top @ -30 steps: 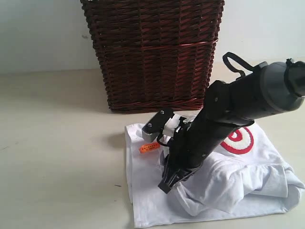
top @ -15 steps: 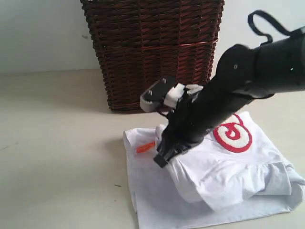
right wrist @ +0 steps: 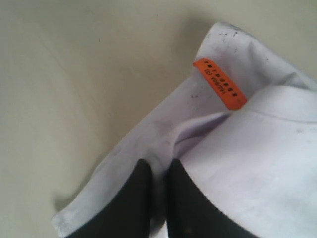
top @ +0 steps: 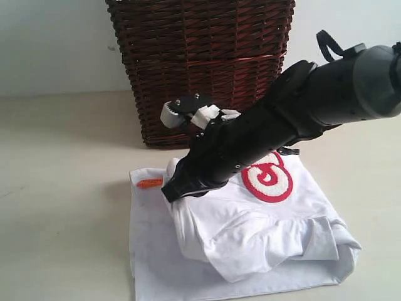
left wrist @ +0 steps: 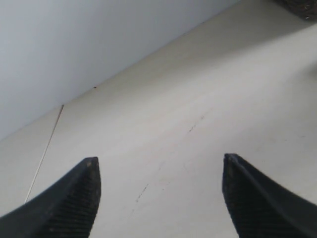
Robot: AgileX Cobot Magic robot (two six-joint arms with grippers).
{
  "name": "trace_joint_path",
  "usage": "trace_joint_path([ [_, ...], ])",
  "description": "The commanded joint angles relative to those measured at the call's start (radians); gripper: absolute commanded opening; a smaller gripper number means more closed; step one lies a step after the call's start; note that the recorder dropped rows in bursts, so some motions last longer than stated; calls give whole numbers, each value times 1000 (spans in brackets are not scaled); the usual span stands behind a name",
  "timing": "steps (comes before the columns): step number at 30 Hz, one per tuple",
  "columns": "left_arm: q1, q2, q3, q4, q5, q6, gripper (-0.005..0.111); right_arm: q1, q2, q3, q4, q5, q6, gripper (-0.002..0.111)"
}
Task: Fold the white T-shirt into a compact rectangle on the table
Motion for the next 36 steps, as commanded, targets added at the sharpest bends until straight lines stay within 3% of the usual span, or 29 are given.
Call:
trace_joint_path([
  [1, -3, -5, 3, -1, -3, -1, 67, -2, -17, -6, -5, 4, -13, 0],
  [6, -3, -5, 3, -1, -3, -1, 67, -28, -161, -34, 87, 184, 18, 0],
  [10, -3, -5, 3, -1, -3, -1, 67, 24, -107, -35, 134, -22, -97, 0],
  [18, -3, -5, 3, -1, -3, -1, 67, 73, 78, -39, 269, -2, -281, 1],
  [21, -3, -5, 3, -1, -3, -1, 67, 73, 78, -39, 285, 45, -324, 18],
  [25, -3, -5, 3, -1, -3, -1, 67, 73, 78, -39, 285, 44, -324, 57],
  [27, -3, -5, 3, -1, -3, -1, 67, 73, 70, -39, 283, 17, -324, 67],
  [32, -3, -5, 3, -1, -3, -1, 67, 55, -9, -39, 57, -112, -268, 64],
  [36, -3, -5, 3, -1, -3, -1, 67, 25, 0, -20, -309, -199, 74, 46],
])
